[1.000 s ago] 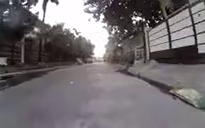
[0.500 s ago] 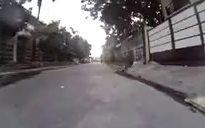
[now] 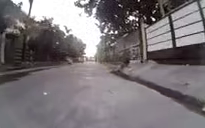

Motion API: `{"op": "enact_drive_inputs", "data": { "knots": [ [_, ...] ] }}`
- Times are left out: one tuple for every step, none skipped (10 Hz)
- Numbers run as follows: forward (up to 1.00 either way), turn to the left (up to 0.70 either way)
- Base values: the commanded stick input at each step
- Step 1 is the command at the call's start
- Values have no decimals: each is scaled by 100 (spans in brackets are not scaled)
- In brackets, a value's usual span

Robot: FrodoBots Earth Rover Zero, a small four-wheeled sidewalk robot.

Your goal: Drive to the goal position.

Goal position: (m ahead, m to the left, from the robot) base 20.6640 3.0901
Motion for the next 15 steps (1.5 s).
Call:
{"op": "enact_drive_inputs", "data": {
  "knots": [
    [100, 0],
    [100, 0],
    [100, 0],
    [100, 0],
    [100, 0],
    [100, 0],
    [100, 0],
    [100, 0],
    [100, 0],
    [100, 0],
    [100, 0],
    [100, 0],
    [100, 0],
    [100, 0],
    [100, 0]
  ]
}}
